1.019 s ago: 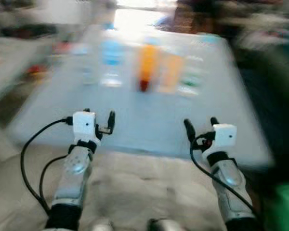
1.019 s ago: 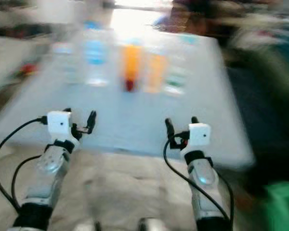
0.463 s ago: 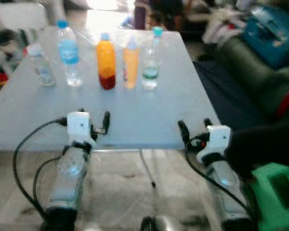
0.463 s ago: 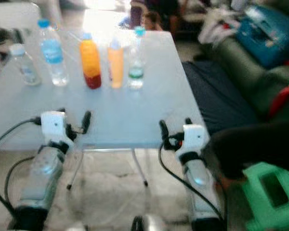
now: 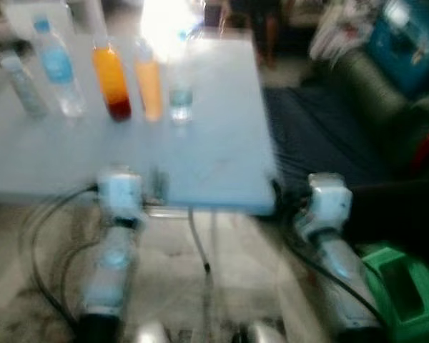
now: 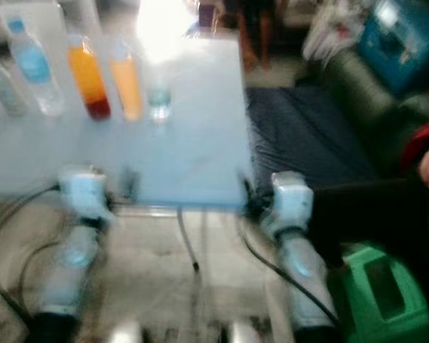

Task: Restocking fridge

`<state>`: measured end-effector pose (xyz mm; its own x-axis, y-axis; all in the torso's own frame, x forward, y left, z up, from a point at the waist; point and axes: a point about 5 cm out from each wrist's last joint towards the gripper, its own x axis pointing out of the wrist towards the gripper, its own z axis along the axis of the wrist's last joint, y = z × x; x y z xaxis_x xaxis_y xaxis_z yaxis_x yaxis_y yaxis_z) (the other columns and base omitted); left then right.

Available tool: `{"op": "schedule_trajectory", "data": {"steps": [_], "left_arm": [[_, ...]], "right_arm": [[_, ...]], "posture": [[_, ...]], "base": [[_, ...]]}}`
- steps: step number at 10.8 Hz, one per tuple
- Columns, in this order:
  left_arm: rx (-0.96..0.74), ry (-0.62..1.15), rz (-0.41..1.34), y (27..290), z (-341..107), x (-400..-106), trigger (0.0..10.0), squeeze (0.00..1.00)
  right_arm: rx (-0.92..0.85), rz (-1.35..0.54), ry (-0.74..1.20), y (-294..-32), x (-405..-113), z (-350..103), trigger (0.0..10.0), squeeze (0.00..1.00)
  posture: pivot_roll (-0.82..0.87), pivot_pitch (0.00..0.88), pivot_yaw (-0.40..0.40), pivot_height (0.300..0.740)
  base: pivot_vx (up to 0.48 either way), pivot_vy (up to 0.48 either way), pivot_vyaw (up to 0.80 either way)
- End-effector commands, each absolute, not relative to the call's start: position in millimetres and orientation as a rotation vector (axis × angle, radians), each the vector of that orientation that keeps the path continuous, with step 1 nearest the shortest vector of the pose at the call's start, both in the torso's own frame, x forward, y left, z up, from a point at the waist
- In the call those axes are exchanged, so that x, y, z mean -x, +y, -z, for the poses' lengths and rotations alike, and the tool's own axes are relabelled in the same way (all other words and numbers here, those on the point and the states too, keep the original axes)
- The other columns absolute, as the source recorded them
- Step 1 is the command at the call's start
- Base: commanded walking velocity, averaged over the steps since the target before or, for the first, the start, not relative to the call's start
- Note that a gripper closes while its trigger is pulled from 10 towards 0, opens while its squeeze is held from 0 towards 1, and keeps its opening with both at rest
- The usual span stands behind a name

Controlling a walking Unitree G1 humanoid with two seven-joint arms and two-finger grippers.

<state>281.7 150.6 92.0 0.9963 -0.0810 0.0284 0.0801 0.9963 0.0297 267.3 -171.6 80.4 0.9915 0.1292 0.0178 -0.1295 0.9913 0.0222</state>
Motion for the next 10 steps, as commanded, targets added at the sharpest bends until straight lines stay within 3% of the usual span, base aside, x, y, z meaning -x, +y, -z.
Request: {"op": "schedule_trajectory", "data": {"steps": [1, 6, 8, 10], "left_arm": [[-0.044, -0.037, 0.039, 164, -93, -279, 10.0, 0.00], [-0.076, -0.016, -0.022, 180, -81, -270, 10.0, 0.00], [-0.066, -0.035, 0.001, 175, -85, -275, 10.0, 0.00], [-0.072, -0.045, 0.012, 175, -86, -277, 10.0, 0.00]], "right_arm": [[-0.040, -0.141, -0.038, -167, -268, -85, 10.0, 0.00], [-0.007, -0.207, -0.039, -160, -266, -86, 10.0, 0.00], [-0.006, -0.200, -0.067, -163, -272, -92, 10.0, 0.00], [-0.011, -0.207, -0.072, -161, -268, -91, 10.0, 0.00]], "posture": [[0.09, 0.062, -0.042, 0.740], [0.10, 0.025, -0.083, 0.740], [0.10, 0.019, -0.066, 0.740], [0.09, 0.011, -0.058, 0.740]], "base": [[0.000, 0.000, 0.00], [0.000, 0.000, 0.00], [0.268, 0.000, 0.00], [0.321, 0.000, 0.53]]}}
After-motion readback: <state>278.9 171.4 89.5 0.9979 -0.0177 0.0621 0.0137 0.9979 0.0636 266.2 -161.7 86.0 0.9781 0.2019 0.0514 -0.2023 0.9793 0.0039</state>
